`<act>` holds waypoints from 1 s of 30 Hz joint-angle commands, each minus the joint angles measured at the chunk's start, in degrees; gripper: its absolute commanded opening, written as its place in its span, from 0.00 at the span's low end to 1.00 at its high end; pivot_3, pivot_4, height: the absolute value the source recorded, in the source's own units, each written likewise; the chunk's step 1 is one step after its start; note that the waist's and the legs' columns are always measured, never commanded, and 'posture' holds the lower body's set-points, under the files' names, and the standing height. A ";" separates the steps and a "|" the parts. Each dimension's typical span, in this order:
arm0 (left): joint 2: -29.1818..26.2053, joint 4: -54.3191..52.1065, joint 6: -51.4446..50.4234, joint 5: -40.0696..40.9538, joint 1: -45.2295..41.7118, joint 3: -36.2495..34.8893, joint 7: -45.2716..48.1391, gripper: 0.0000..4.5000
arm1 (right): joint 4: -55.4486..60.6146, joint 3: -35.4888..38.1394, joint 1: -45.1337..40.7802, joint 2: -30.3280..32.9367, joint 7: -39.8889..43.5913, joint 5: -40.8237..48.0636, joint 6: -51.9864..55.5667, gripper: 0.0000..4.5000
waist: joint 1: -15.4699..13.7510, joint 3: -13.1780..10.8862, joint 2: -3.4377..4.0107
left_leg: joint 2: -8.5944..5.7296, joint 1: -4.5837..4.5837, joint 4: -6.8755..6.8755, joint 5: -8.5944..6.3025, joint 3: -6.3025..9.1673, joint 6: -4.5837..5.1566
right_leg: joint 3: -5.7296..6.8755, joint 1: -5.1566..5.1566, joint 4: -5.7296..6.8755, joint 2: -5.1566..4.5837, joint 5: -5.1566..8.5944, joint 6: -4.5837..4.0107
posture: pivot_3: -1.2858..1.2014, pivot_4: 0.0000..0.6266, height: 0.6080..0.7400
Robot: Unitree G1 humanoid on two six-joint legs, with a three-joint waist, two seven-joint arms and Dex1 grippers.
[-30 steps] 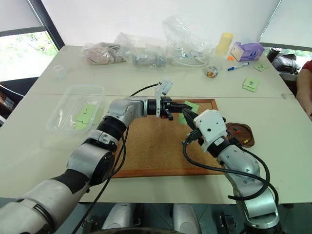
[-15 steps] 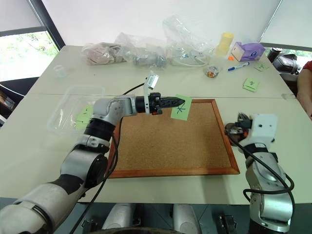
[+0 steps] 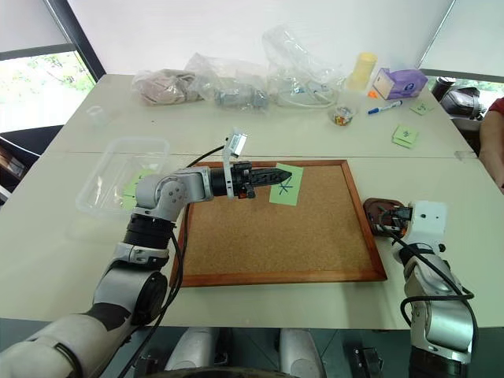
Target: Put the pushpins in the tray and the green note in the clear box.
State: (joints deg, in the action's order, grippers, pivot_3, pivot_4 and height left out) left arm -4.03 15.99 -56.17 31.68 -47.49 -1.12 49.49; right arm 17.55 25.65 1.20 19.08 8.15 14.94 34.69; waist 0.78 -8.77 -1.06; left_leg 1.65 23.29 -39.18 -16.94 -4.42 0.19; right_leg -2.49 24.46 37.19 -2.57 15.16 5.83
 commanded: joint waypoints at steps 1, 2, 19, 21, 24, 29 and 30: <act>0.51 -1.71 -0.39 2.90 -1.21 -1.67 -0.62 0.00 | 1.12 1.71 -0.84 -0.29 -0.50 1.95 0.52 0.19 | 0.01 0.00 0.00 | 0.00 0.00 0.00 0.00 0.00 0.00 | 0.00 0.00 0.00 0.00 0.00 0.00 | 0.52 0.24 0.98; 0.48 -1.75 -0.38 3.19 -1.24 -1.66 -0.79 0.00 | 1.16 1.63 -0.80 -0.26 -0.57 2.13 0.60 0.28 | 0.01 0.00 0.00 | 0.01 0.00 0.00 0.00 0.00 0.00 | 0.00 0.00 0.00 0.00 0.00 0.00 | 0.52 0.24 0.98; -1.11 -3.69 0.18 6.46 -2.12 -3.92 -3.61 0.00 | 8.42 2.91 0.51 -0.62 -1.35 4.55 -6.01 0.99 | 0.05 0.00 0.00 | 0.00 0.00 0.00 0.00 0.00 0.00 | 0.00 0.00 -0.01 0.01 0.00 0.00 | 0.52 0.24 0.98; -2.85 -4.44 1.08 5.92 -3.23 -5.16 -5.21 0.00 | 12.05 2.78 0.29 0.02 -0.01 5.42 -8.34 0.99 | 0.09 0.00 0.00 | 0.00 0.00 0.00 0.00 0.01 0.00 | 0.00 0.00 0.00 0.01 0.00 0.00 | 0.52 0.24 0.98; -7.68 -6.05 2.40 4.66 -5.00 -6.98 -7.64 0.00 | 16.59 0.24 0.02 2.84 2.89 5.42 -8.64 0.99 | 0.28 -0.01 0.00 | 0.00 0.00 0.01 0.00 0.01 0.00 | 0.00 0.01 0.00 0.04 0.00 0.00 | 0.52 0.24 0.98; -20.59 -6.97 3.09 0.01 -7.23 -6.86 -9.55 0.00 | 23.79 -8.30 -4.02 6.36 9.01 14.08 -0.67 0.99 | 0.47 -0.01 0.00 | 0.06 -0.06 0.04 0.02 0.01 -0.04 | 0.00 0.01 0.02 0.10 0.00 0.00 | 0.52 0.24 0.98; -24.13 -6.34 2.54 -1.53 -7.29 -7.01 -10.26 0.00 | 25.23 -11.91 -5.85 6.56 10.75 17.73 2.69 0.99 | 0.40 -0.02 0.00 | 0.11 -0.06 0.04 0.02 0.01 -0.05 | 0.00 0.01 0.03 0.09 0.00 0.00 | 0.52 0.24 0.98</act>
State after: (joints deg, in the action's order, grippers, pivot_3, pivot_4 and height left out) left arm -25.43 10.57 -54.12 32.14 -53.61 -7.39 40.02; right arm 38.54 17.53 -2.84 24.96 16.47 27.51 33.98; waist 1.18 -8.79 -1.06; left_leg 1.79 23.23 -39.14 -16.91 -4.41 0.13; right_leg -2.48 24.47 37.22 -2.49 15.16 5.83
